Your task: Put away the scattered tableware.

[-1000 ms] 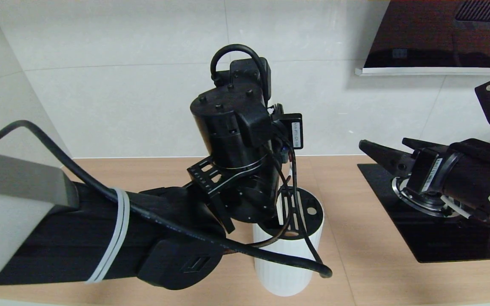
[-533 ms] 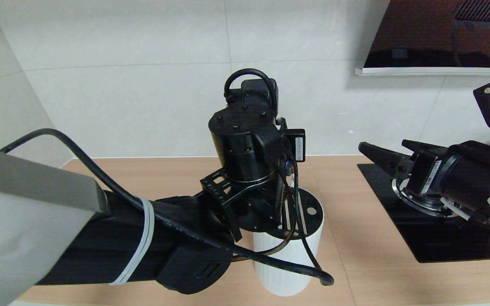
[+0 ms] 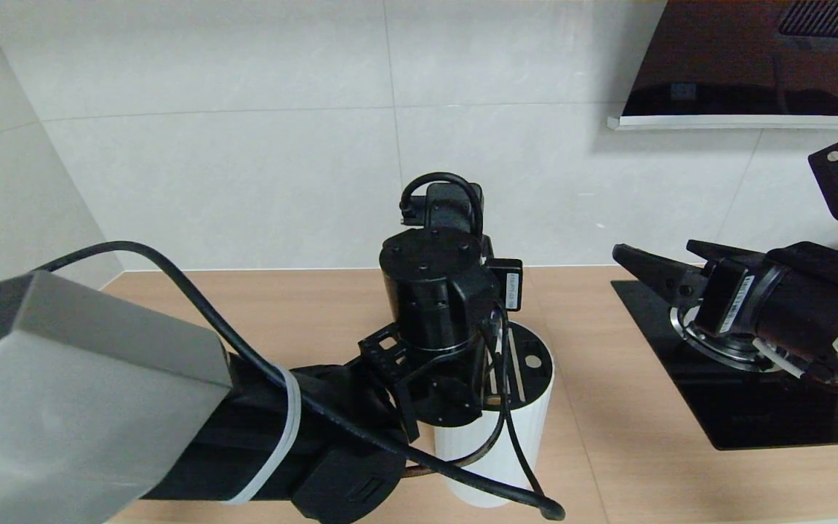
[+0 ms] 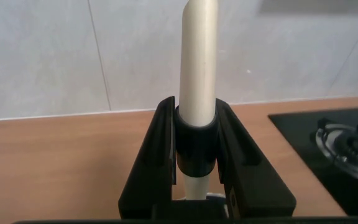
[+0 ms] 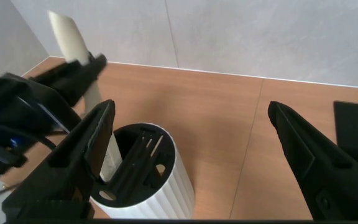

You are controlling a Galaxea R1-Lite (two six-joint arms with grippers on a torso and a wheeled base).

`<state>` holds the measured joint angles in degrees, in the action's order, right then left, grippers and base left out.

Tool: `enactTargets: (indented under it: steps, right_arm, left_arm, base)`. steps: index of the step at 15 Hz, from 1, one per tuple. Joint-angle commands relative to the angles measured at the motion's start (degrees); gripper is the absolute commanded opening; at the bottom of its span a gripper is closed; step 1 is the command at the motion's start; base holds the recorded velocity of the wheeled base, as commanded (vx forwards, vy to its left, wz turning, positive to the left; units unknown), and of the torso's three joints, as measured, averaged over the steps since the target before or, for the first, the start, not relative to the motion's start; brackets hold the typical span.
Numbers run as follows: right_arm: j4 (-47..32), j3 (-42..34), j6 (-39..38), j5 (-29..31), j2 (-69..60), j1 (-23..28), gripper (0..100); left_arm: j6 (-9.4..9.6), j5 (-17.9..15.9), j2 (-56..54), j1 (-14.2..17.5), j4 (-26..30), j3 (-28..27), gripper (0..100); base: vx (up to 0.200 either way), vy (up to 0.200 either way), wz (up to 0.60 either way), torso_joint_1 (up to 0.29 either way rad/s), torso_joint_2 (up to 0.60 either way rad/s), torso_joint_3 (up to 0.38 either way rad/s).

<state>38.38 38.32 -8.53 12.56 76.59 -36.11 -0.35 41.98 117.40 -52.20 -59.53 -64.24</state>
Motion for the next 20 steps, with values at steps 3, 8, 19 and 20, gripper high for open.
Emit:
enactTargets:
  steps: [3, 8, 19, 20]
  right_arm:
    - [0.0, 0.0, 0.0, 0.0, 0.1, 0.0, 100]
    - [0.0, -0.1, 0.0, -0.1, 0.2, 0.0, 100]
    - [0.0, -0.4, 0.0, -0.2, 0.5, -0.1, 100]
    - [0.0, -0.4, 0.0, -0.2, 0.5, -0.1, 100]
  left_arm:
    - [-0.17, 0.0, 1.5, -0.2, -0.2, 0.2, 0]
    - [-0.17, 0.0, 3.0, -1.5, -0.9, 0.3, 0]
    - [-0.35, 0.2, 3.6, -1.9, -0.9, 0.5, 100]
    - [-0.35, 0.2, 3.6, -1.9, -0.9, 0.5, 100]
  base:
    - [0.0, 0.0, 0.0, 0.0, 0.0, 0.0]
    - [0.0, 0.0, 0.0, 0.0, 0.0, 0.0]
    - [0.0, 0.0, 0.0, 0.0, 0.0, 0.0]
    - [0.0, 0.0, 0.0, 0.0, 0.0, 0.0]
